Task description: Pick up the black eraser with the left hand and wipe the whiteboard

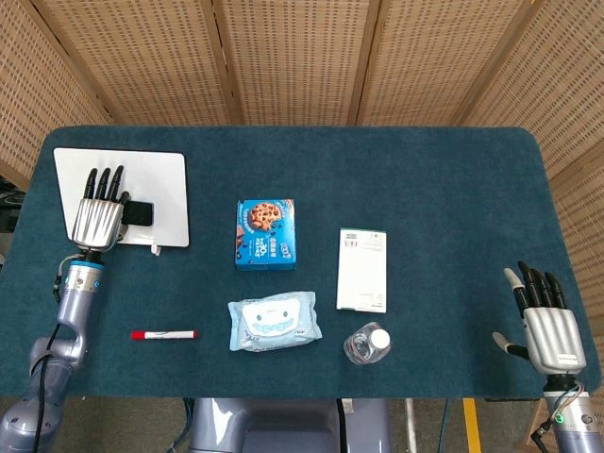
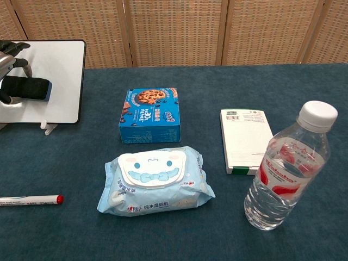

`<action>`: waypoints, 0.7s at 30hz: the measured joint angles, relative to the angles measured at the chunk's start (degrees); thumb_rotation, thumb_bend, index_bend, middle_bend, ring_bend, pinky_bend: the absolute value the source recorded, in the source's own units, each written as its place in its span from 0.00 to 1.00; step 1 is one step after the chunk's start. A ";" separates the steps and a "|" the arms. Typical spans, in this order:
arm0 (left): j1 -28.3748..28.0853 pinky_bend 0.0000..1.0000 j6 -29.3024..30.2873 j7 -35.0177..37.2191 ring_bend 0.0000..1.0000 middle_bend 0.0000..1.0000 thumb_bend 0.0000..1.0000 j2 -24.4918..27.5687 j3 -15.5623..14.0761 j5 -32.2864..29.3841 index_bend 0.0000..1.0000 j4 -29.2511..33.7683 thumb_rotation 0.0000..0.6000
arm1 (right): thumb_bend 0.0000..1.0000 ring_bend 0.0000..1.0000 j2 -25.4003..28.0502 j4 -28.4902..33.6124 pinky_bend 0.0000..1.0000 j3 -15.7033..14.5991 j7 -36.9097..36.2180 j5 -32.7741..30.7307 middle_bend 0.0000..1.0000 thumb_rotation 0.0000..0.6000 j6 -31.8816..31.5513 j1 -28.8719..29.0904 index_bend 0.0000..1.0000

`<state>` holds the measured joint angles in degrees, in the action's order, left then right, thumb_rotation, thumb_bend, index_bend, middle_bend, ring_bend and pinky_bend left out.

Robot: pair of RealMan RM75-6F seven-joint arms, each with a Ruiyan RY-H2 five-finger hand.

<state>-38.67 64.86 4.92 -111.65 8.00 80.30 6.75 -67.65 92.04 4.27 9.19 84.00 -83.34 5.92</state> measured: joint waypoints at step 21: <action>1.11 0.00 3.00 2.66 0.00 0.00 0.14 1.00 -0.74 0.73 0.02 1.36 1.00 | 0.18 0.00 0.20 0.05 0.00 0.09 -0.41 -0.09 0.00 1.00 -0.16 -0.10 0.03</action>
<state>-37.57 67.86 7.58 -110.65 7.26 81.04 8.10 -67.45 92.09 4.36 8.78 83.91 -83.51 5.82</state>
